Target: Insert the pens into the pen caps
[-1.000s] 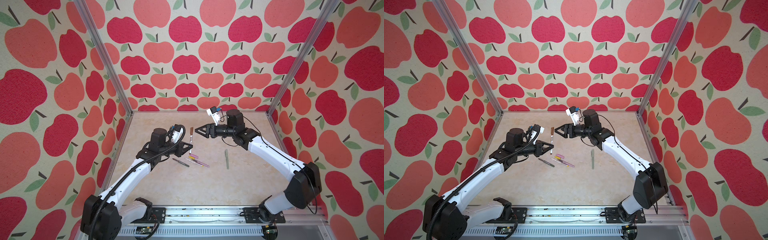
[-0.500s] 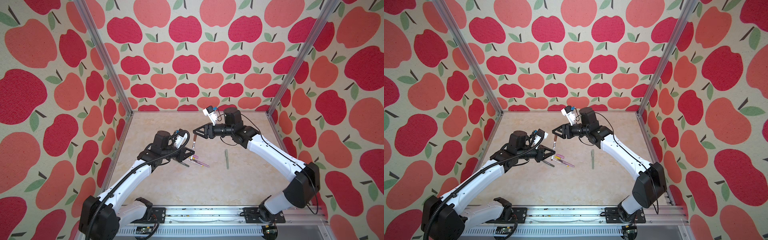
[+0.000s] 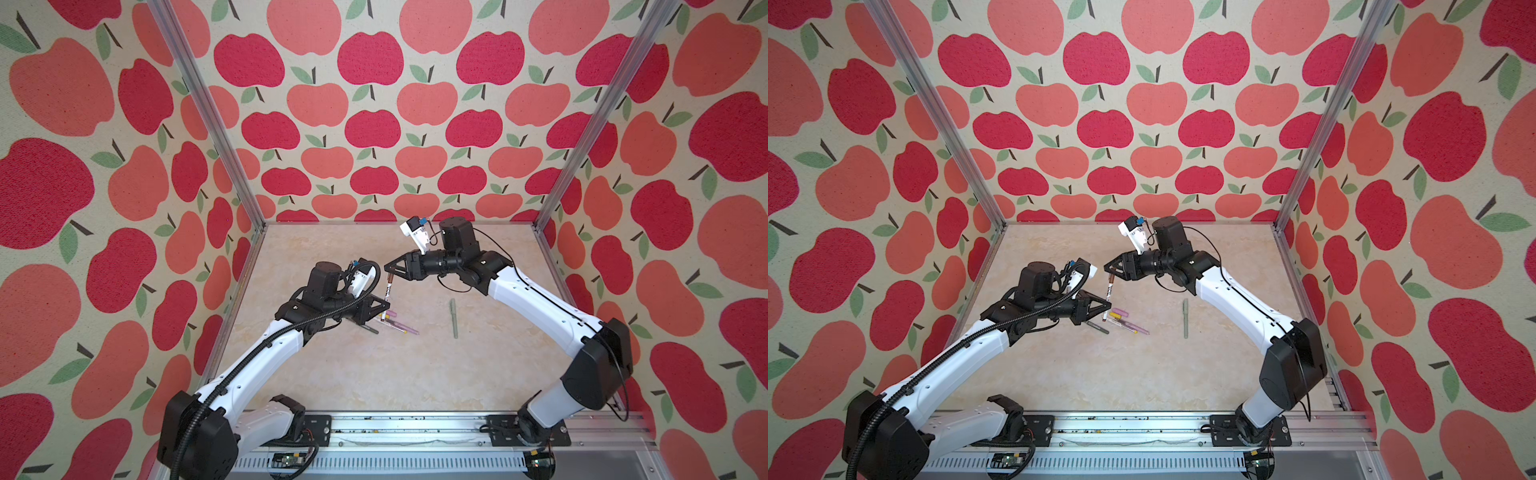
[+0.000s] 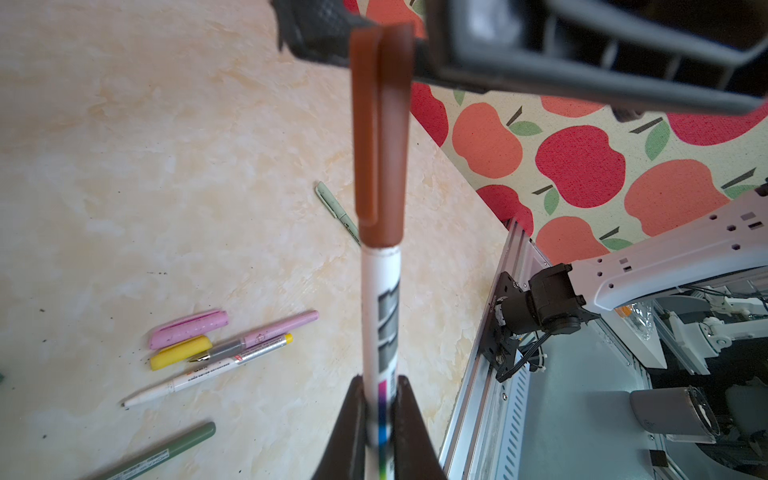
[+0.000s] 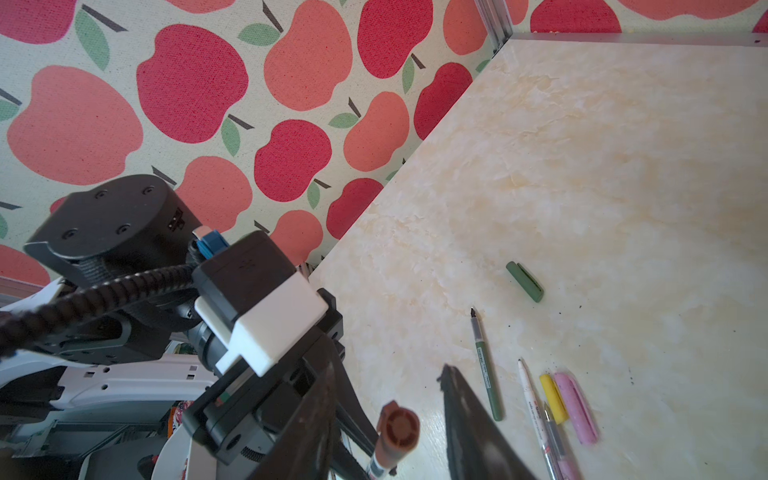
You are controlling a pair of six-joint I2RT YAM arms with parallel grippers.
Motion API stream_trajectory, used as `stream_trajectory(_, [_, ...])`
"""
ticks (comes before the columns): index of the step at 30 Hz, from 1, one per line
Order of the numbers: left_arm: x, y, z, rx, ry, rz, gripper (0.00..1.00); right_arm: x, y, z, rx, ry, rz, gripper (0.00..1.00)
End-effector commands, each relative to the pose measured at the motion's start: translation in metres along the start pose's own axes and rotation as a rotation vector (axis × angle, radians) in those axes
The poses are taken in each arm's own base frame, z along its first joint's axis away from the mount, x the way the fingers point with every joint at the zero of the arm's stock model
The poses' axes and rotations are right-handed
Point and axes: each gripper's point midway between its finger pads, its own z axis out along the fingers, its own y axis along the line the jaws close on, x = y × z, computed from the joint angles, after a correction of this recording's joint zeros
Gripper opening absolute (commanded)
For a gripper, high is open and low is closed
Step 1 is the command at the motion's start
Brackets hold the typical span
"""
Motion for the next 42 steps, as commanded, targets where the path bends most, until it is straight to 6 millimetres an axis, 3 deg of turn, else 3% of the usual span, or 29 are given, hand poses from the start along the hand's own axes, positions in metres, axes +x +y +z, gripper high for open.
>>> stream_trajectory(1, [-0.009, -0.005, -0.002, 0.005, -0.019, 0.051, 0.02, -0.004, 0.003, 0.001, -0.005, 0.005, -0.014, 0.35])
stream_trajectory(5, [-0.015, -0.004, 0.000, 0.002, -0.038, 0.052, 0.02, -0.002, 0.003, 0.002, -0.005, 0.013, -0.009, 0.24])
stream_trajectory(12, [-0.028, -0.003, 0.002, 0.001, -0.087, 0.061, 0.02, 0.007, -0.001, 0.007, -0.003, 0.037, 0.008, 0.14])
stream_trajectory(21, [-0.051, -0.002, -0.001, -0.028, -0.174, 0.117, 0.00, 0.017, -0.006, 0.013, 0.001, 0.058, 0.028, 0.10])
stream_trajectory(42, [-0.128, -0.013, -0.033, -0.091, -0.423, 0.265, 0.00, 0.048, -0.020, 0.025, 0.013, 0.112, 0.088, 0.08])
